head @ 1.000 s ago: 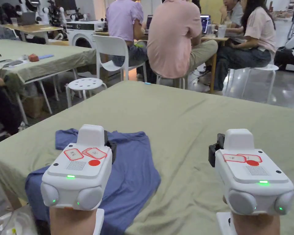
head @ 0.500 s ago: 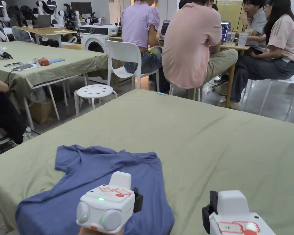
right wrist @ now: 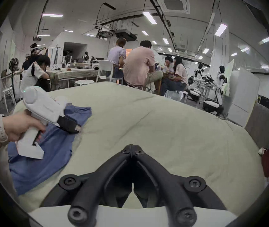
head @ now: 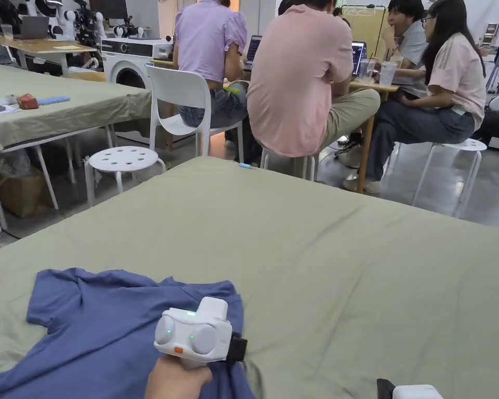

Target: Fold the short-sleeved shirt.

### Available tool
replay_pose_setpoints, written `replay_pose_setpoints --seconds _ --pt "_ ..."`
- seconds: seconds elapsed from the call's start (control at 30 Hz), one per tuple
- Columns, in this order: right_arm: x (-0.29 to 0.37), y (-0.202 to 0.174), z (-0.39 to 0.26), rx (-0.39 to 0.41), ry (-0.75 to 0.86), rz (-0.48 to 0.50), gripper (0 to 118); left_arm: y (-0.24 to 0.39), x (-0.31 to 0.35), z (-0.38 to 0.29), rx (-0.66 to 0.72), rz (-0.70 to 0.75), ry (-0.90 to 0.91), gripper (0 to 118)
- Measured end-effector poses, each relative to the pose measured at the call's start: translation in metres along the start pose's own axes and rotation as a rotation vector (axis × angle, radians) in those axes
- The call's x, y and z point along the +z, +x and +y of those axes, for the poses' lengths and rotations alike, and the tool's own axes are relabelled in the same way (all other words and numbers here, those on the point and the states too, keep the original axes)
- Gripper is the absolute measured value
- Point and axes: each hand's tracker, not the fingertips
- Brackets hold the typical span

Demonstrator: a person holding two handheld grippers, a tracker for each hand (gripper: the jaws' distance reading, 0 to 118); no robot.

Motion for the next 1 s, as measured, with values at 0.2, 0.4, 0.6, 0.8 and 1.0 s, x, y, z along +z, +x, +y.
replay_pose_setpoints --seconds 0.2,0.4,0.6,0.8,1.0 --pt "0.029 0.029 0.006 -0.052 0.030 -0.028 0 0.010 0.029 0.008 0.027 0.010 0.070 5" --pt "0.083 0.077 0.002 -0.086 0.060 -0.123 0 0.097 0.087 0.038 -0.020 -0.120 0.224 4" --pt "0.150 0.137 -0.014 -0.116 0.096 -0.290 0 0.259 0.141 0.038 -0.134 -0.428 0.300 4" --pt "0.201 0.195 -0.042 -0.166 0.072 -0.455 0 0.443 0.186 0.000 -0.279 -0.787 0.251 4" --pt "0.232 0.239 -0.078 -0.221 0.016 -0.556 0 0.544 0.151 -0.069 -0.421 -0.799 0.055 4"
